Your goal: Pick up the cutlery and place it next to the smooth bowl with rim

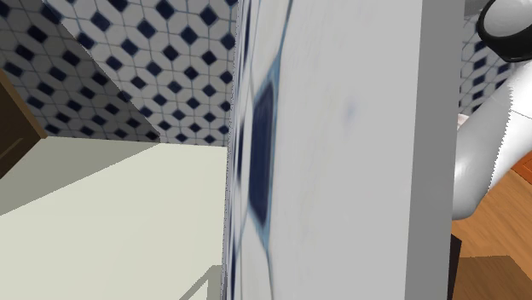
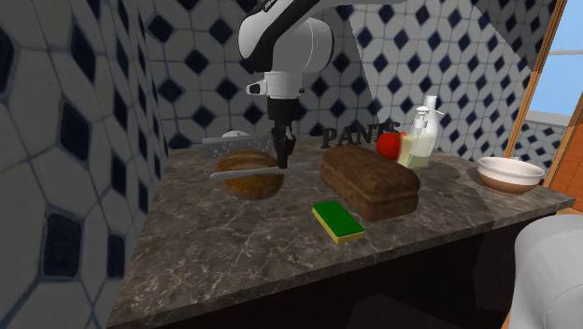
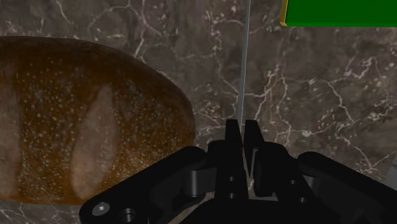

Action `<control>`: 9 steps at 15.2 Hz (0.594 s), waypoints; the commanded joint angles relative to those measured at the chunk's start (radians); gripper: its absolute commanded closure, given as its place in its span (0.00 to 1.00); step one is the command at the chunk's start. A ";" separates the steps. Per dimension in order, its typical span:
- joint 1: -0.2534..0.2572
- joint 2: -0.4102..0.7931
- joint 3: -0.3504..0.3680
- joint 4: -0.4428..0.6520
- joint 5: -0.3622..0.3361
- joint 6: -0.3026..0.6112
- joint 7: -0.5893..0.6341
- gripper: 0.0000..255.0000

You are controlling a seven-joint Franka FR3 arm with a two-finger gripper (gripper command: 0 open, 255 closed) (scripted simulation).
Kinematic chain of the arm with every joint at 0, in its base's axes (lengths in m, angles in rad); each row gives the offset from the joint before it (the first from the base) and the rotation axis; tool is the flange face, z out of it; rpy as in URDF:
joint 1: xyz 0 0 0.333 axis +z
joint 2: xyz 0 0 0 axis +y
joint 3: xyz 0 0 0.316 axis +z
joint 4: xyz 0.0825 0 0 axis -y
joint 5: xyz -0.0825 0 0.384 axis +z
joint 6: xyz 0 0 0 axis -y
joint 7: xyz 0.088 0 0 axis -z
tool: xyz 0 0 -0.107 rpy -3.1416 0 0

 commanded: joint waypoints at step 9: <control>0.003 -0.028 0.004 0.098 -0.018 -0.121 0.019 1.00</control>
